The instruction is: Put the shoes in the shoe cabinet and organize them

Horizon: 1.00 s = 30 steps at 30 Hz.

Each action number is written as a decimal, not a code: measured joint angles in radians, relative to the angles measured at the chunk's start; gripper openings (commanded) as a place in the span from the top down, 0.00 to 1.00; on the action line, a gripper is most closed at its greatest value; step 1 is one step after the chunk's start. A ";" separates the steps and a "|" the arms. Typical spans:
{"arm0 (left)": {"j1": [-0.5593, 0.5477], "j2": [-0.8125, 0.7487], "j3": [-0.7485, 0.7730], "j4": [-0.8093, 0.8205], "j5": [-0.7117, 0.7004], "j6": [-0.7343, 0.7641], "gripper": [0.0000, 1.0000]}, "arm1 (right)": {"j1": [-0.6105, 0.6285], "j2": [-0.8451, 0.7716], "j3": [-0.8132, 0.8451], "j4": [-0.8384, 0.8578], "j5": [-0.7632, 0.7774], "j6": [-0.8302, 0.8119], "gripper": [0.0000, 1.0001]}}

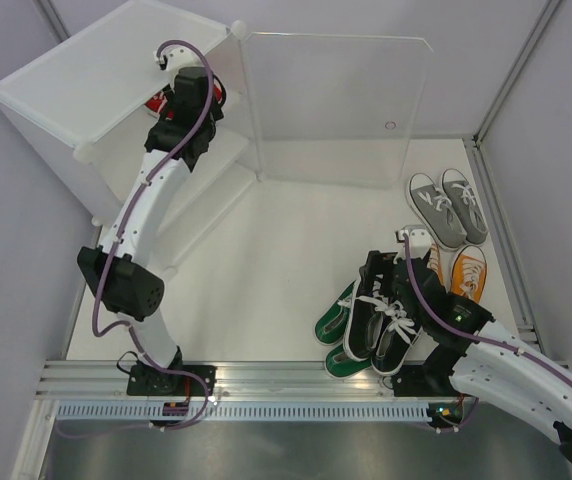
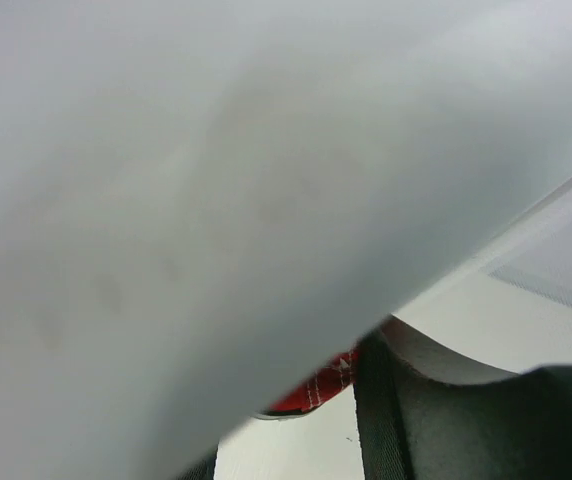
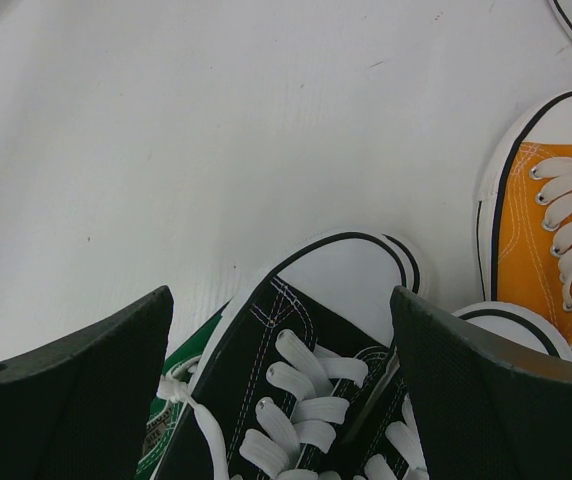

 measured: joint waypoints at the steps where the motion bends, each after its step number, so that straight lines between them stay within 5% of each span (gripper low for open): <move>1: -0.003 -0.013 -0.023 0.018 -0.014 -0.002 0.98 | 0.000 0.000 0.000 0.000 0.000 0.000 0.07; 12: 0.004 -0.087 -0.134 0.069 -0.073 -0.074 0.98 | 0.000 -0.007 0.000 0.000 0.000 0.000 0.07; 27: 0.014 -0.016 -0.018 0.005 -0.101 -0.058 0.98 | 0.000 -0.018 -0.006 0.000 0.000 0.000 0.08; 30: 0.013 -0.013 -0.018 0.011 -0.113 -0.039 0.75 | 0.000 -0.017 -0.006 0.000 0.000 0.000 0.08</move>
